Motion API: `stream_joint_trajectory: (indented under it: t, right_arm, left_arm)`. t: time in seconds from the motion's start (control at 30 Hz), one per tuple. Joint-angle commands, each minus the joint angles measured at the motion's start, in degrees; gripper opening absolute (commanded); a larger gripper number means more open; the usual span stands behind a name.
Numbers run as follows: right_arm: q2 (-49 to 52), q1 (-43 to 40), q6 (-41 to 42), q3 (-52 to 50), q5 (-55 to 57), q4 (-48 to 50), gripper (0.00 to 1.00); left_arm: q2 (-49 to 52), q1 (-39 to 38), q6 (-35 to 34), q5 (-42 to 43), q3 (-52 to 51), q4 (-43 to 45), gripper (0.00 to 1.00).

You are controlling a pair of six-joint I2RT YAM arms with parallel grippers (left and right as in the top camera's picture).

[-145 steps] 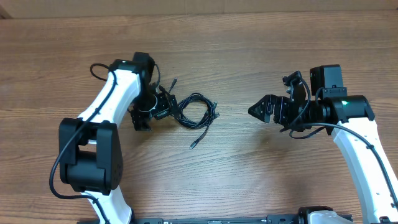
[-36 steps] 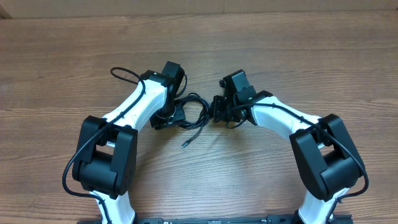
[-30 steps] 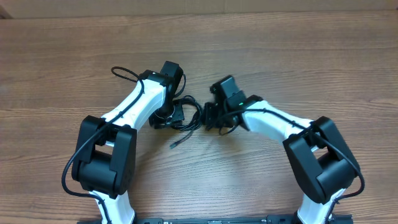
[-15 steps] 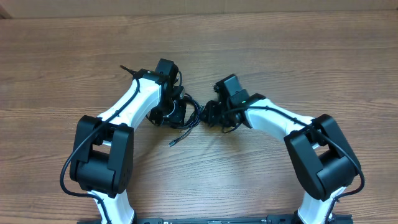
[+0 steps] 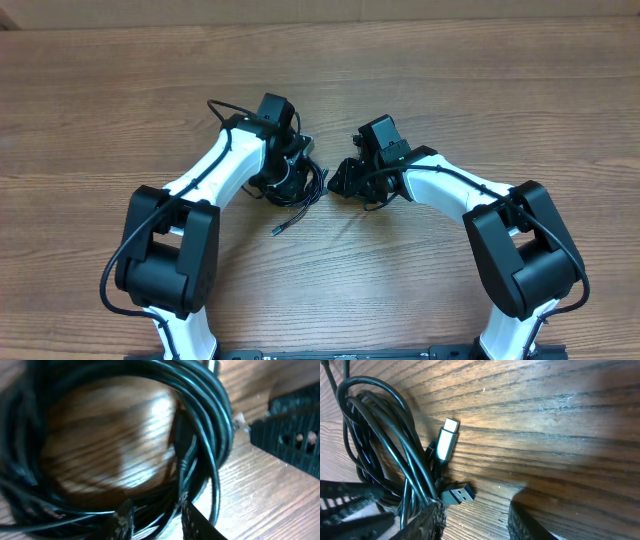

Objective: Untangle cables

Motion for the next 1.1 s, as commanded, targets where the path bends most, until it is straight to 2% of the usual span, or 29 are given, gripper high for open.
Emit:
stream_joint_trajectory:
  t: [0.0, 0.13, 0.33, 0.47, 0.57, 0.63, 0.83, 1.0, 1.07]
  right_arm:
    - [0.92, 0.11, -0.39, -0.07, 0.35, -0.57, 0.40]
    - [0.92, 0.11, -0.37, -0.07, 0.35, -0.61, 0.40]
    - [0.92, 0.11, -0.37, -0.07, 0.35, -0.57, 0.39]
    - [0.92, 0.11, -0.37, -0.07, 0.31, -0.66, 0.40]
    - [0.92, 0.11, -0.33, -0.07, -0.24, -0.55, 0.50]
    - [0.92, 0.11, -0.31, -0.07, -1.38, -0.55, 0.62]
    - [0.92, 0.11, -0.17, -0.07, -1.53, 4.02, 0.56]
    - [0.92, 0.13, -0.11, -0.07, -0.55, 7.43, 0.55]
    - [0.92, 0.17, 0.07, -0.07, -1.20, 7.10, 0.50]
  left_arm:
    - [0.74, -1.33, 3.23, 0.87, -1.53, 0.63, 0.33]
    - [0.74, -1.68, 3.19, -0.07, -2.47, 0.94, 0.33]
    - [0.74, -1.53, 2.10, -2.78, -2.93, 2.36, 0.22]
    - [0.74, -1.66, 1.90, -2.73, -3.28, 2.58, 0.20]
    - [0.74, -1.64, 1.90, -2.73, -4.55, 3.63, 0.22]
    - [0.74, -1.64, 1.92, -2.84, -5.42, 4.07, 0.20]
    - [0.72, -1.64, 1.92, -3.10, -5.70, 4.24, 0.04]
    - [0.48, -1.64, 3.28, -2.54, -3.67, 1.05, 0.04]
    - [0.48, -1.64, 4.13, -2.54, -1.18, -1.77, 0.04]
